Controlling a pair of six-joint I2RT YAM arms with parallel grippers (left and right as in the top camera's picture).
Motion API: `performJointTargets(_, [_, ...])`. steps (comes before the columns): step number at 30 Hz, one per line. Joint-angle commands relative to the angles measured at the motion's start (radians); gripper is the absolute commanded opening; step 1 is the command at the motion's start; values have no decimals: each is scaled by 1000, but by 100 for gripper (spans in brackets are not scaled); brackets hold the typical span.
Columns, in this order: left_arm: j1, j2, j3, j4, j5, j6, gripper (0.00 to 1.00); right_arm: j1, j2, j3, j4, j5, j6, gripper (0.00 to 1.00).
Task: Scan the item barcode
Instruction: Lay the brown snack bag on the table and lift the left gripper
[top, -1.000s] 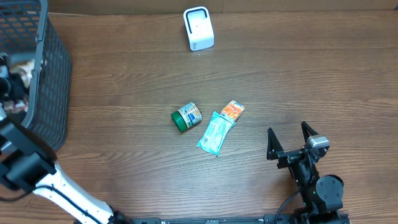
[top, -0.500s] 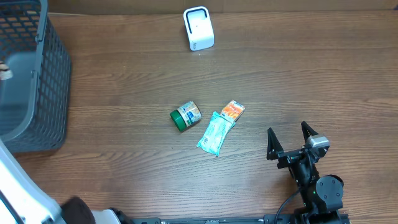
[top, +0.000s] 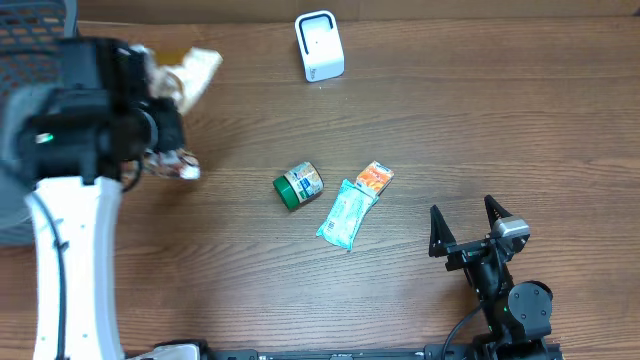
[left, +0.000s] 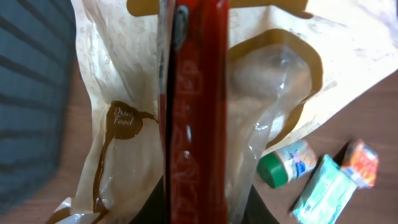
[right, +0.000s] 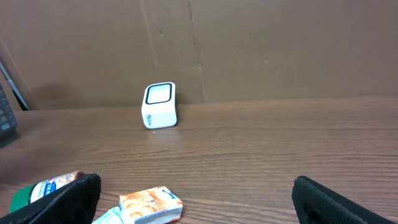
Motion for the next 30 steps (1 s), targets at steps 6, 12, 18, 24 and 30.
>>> performJointTargets(6, [-149, -8, -377, 239, -27, -124, 11, 3, -7, -11, 2, -2, -1, 100])
performJointTargets(12, [-172, -8, -560, 386, -27, -174, 10, 3, -7, -11, 2, -2, -1, 100])
performJointTargets(18, [-200, -7, -704, 507, -78, -208, 11, 3, -7, -11, 2, -2, -1, 100])
performJointTargets(24, [-208, -5, -824, 631, -101, -212, 15, 3, -7, -11, 2, -2, -1, 100])
performJointTargets(30, [-208, 5, -883, 716, -100, -211, 70, 3, -7, -11, 2, -2, -1, 100])
